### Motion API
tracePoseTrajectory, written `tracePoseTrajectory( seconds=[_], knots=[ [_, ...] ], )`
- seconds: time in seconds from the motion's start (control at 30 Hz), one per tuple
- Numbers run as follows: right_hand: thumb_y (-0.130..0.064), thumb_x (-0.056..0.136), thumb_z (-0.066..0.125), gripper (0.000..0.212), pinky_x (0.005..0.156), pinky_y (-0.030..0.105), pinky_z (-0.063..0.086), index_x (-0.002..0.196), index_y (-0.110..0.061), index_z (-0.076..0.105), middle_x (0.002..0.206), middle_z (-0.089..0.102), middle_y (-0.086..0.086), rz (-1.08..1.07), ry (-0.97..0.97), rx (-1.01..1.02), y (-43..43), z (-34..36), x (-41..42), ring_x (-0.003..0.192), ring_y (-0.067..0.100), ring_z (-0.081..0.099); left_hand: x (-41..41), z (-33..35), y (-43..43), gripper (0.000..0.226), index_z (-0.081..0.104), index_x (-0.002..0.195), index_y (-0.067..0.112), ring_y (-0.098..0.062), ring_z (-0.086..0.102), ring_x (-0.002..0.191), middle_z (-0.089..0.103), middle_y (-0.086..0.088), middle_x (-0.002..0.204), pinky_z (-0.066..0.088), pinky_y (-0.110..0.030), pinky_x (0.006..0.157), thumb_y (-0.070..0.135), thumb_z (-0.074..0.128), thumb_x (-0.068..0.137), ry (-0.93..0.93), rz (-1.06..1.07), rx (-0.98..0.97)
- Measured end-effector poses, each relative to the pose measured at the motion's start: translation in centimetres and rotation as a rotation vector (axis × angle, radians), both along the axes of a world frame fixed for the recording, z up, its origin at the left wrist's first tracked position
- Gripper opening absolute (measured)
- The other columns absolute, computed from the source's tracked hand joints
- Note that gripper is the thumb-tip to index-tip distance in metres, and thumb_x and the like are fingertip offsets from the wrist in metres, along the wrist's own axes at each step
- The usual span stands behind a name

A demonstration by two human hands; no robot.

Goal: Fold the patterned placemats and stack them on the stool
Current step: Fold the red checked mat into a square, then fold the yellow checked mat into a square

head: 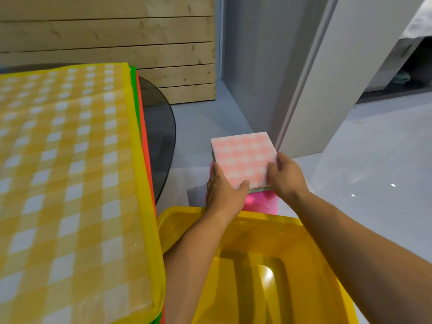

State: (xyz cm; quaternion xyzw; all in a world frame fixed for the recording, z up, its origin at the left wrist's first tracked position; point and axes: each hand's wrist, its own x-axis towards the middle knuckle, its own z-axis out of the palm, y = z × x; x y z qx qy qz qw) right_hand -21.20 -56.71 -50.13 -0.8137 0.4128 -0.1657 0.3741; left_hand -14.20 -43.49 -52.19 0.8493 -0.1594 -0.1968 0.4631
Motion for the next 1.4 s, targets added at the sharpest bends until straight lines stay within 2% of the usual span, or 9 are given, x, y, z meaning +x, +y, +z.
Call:
tracePoseTrajectory(
  seconds=[0.13, 0.27, 0.63, 0.77, 0.87, 0.93, 1.13, 1.23, 1.4],
  knots=[
    [-0.032, 0.105, 0.038, 0.036, 0.094, 0.046, 0.051, 0.135, -0.015, 0.047, 0.135, 0.058, 0.006, 0.010, -0.015, -0.004, 0.5, 1.0, -1.3, 0.118, 0.029, 0.058, -0.8, 1.0, 1.1, 0.094, 0.005, 0.158, 0.023, -0.026, 0.028, 0.147, 0.026, -0.001, 0.161, 0.035, -0.048, 0.117, 0.041, 0.067, 0.091, -0.049, 0.014, 0.040],
    [-0.033, 0.105, 0.041, 0.043, 0.099, 0.041, 0.045, 0.141, -0.011, 0.045, 0.143, 0.053, 0.009, -0.050, -0.031, -0.024, 1.3, 2.6, -4.0, 0.125, 0.028, 0.054, -3.0, 1.9, 4.2, 0.078, 0.020, 0.156, 0.021, -0.024, 0.029, 0.146, 0.031, -0.003, 0.159, 0.038, -0.046, 0.115, 0.036, 0.064, 0.093, -0.123, 0.023, 0.000],
    [-0.031, 0.102, 0.051, 0.021, 0.070, 0.019, 0.042, 0.110, -0.021, 0.067, 0.102, 0.067, -0.005, 0.087, -0.125, -0.130, 10.5, 13.5, -12.7, 0.089, 0.005, 0.059, -13.8, 11.0, 11.8, 0.054, 0.040, 0.146, 0.031, -0.013, 0.042, 0.138, 0.046, 0.007, 0.149, 0.038, -0.040, 0.114, 0.042, 0.057, 0.096, 0.091, -0.155, -0.246],
    [-0.034, 0.101, 0.051, 0.016, 0.071, 0.014, 0.044, 0.106, -0.028, 0.065, 0.096, 0.066, -0.016, 0.173, -0.184, -0.152, 14.8, 19.2, -14.1, 0.093, 0.002, 0.062, -15.5, 16.7, 15.6, 0.032, 0.047, 0.128, 0.040, -0.006, 0.053, 0.122, 0.055, 0.013, 0.128, 0.045, -0.030, 0.105, 0.032, 0.058, 0.099, 0.098, -0.228, -0.361],
    [-0.036, 0.100, 0.052, 0.018, 0.073, 0.015, 0.045, 0.107, -0.029, 0.067, 0.098, 0.067, -0.018, 0.266, -0.202, -0.183, 18.4, 23.2, -13.7, 0.093, 0.001, 0.062, -14.1, 20.5, 20.5, 0.034, 0.049, 0.134, 0.027, 0.005, 0.058, 0.109, 0.058, 0.016, 0.124, 0.047, -0.010, 0.090, 0.028, 0.057, 0.101, 0.048, -0.286, -0.385],
    [-0.035, 0.099, 0.053, 0.019, 0.078, 0.019, 0.048, 0.107, -0.029, 0.069, 0.099, 0.068, -0.016, 0.349, -0.198, -0.192, 20.9, 25.4, -12.8, 0.094, 0.001, 0.063, -12.6, 22.6, 24.5, 0.032, 0.056, 0.131, 0.024, 0.002, 0.062, 0.108, 0.064, 0.013, 0.124, 0.051, -0.019, 0.094, 0.025, 0.059, 0.099, 0.005, -0.347, -0.384],
    [-0.033, 0.095, 0.061, 0.017, 0.086, 0.021, 0.052, 0.107, -0.027, 0.071, 0.101, 0.070, -0.017, 0.615, -0.140, -0.170, 28.8, 29.2, -8.1, 0.094, -0.002, 0.064, -4.2, 26.0, 36.8, 0.031, 0.063, 0.126, 0.032, 0.003, 0.054, 0.116, 0.059, 0.020, 0.127, 0.042, -0.023, 0.104, 0.036, 0.060, 0.096, -0.587, -0.487, 0.169],
    [-0.035, 0.094, 0.064, 0.018, 0.086, 0.016, 0.051, 0.109, -0.028, 0.070, 0.103, 0.069, -0.019, 0.768, -0.063, -0.214, 32.8, 29.2, -5.4, 0.095, -0.006, 0.062, -0.3, 26.0, 42.9, 0.041, 0.056, 0.131, 0.035, 0.000, 0.049, 0.122, 0.050, 0.022, 0.130, 0.040, -0.024, 0.105, 0.050, 0.057, 0.092, -0.632, -0.502, 0.441],
    [-0.036, 0.089, 0.069, 0.024, 0.083, 0.007, 0.043, 0.112, -0.029, 0.071, 0.110, 0.067, -0.019, 0.947, 0.057, -0.253, 37.6, 26.8, -2.2, 0.101, -0.007, 0.058, 1.8, 24.8, 48.5, 0.066, 0.050, 0.135, 0.038, 0.007, 0.041, 0.125, 0.043, 0.026, 0.133, 0.034, -0.018, 0.108, 0.071, 0.059, 0.079, -0.581, -0.621, 0.536]
  ],
)
